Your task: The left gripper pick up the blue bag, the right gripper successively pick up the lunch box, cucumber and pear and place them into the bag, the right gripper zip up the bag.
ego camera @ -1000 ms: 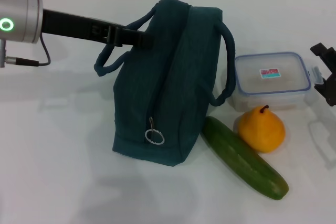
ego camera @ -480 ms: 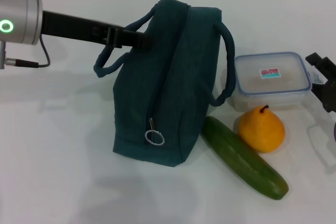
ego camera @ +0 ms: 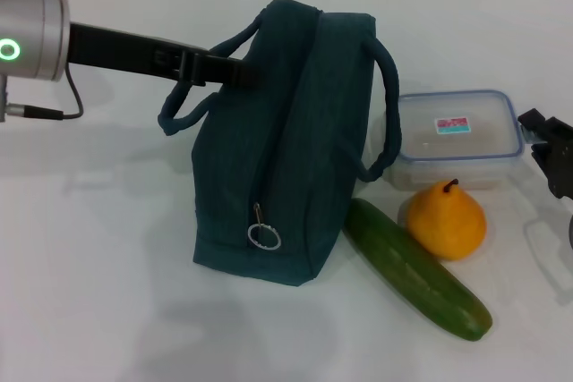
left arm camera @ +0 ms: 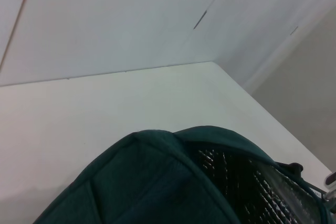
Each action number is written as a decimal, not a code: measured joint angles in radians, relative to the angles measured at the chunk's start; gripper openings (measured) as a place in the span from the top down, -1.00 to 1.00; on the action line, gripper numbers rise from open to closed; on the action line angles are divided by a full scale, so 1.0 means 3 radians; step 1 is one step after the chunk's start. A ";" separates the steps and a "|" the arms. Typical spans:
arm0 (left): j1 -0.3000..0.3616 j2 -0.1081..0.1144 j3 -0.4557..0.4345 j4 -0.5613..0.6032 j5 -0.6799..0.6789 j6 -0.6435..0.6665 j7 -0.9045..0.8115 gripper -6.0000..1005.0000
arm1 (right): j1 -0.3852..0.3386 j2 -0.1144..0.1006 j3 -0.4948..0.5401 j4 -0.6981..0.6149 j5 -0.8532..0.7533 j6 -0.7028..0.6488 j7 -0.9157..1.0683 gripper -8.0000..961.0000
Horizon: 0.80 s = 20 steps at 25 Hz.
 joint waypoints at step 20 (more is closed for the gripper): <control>-0.0007 -0.0008 0.0000 -0.0010 0.0000 0.0005 0.0028 0.69 | -0.0013 0.0001 0.0043 -0.0078 -0.0145 -0.0094 0.0549 0.78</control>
